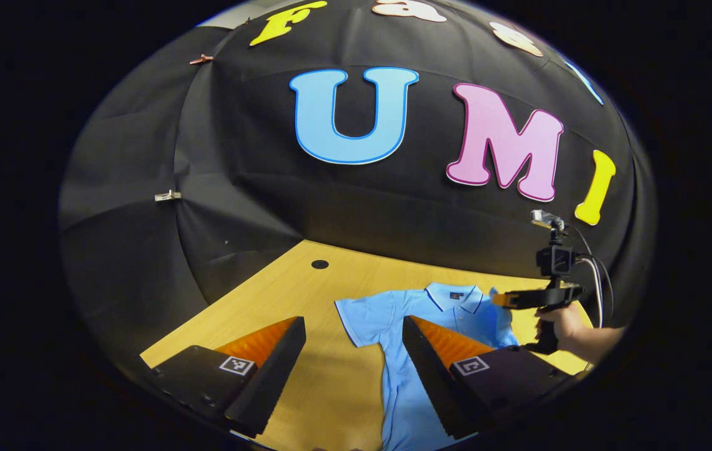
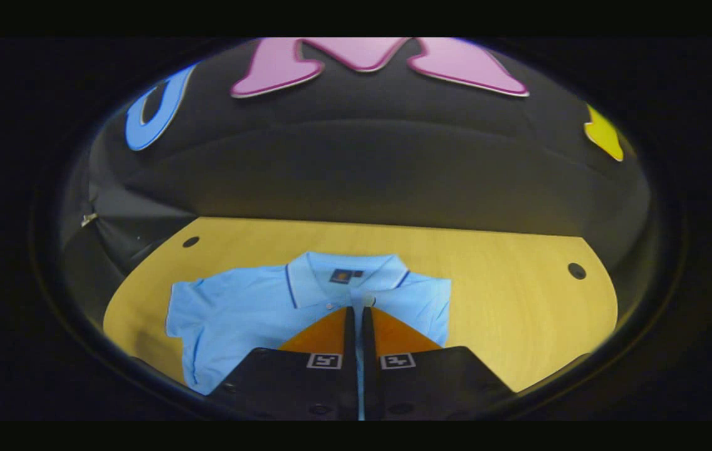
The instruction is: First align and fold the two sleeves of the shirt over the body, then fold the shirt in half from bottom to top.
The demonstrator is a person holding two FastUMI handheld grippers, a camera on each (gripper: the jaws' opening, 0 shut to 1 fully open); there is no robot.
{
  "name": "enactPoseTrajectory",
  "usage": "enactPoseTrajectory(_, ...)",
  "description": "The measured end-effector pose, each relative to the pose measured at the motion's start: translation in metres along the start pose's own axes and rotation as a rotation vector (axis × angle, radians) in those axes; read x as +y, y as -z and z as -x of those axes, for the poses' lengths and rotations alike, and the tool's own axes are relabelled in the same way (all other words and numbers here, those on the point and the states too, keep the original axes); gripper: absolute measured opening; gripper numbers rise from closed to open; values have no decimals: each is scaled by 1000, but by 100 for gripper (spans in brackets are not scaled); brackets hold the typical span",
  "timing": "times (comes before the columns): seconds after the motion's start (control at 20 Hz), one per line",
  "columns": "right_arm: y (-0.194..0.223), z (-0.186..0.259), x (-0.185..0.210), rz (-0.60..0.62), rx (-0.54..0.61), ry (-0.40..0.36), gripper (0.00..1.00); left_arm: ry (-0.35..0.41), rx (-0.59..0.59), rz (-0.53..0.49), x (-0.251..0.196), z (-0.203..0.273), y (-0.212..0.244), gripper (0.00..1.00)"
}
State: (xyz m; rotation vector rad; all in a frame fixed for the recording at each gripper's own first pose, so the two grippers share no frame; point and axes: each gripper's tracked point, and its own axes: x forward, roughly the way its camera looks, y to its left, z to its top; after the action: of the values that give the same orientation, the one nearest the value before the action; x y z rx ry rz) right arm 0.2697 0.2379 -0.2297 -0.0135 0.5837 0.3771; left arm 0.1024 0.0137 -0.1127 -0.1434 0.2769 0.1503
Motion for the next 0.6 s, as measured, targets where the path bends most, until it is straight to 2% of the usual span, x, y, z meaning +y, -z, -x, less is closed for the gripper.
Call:
enactPoseTrajectory(0.05, 5, 0, 19, 14, 2, -35, 9, 4, 3, -9, 1, -6, -1, 99)
enactPoseTrajectory(0.15, 7, 6, 44, 50, -11, -86, 54, 15, 4, -33, 1, -23, -4, 99)
enactPoseTrajectory(0.25, 7, 22, 49, 91, -38, -104, 100, 16, 16, -43, 4, -45, -7, 99)
enactPoseTrajectory(0.45, 10, 67, 16, 104, -88, -82, 98, 52, 42, -28, 0, -110, -3, 99)
enactPoseTrajectory(0.6, 10, 96, -24, 62, -106, -38, 95, 112, 102, -17, -6, -163, 23, 99)
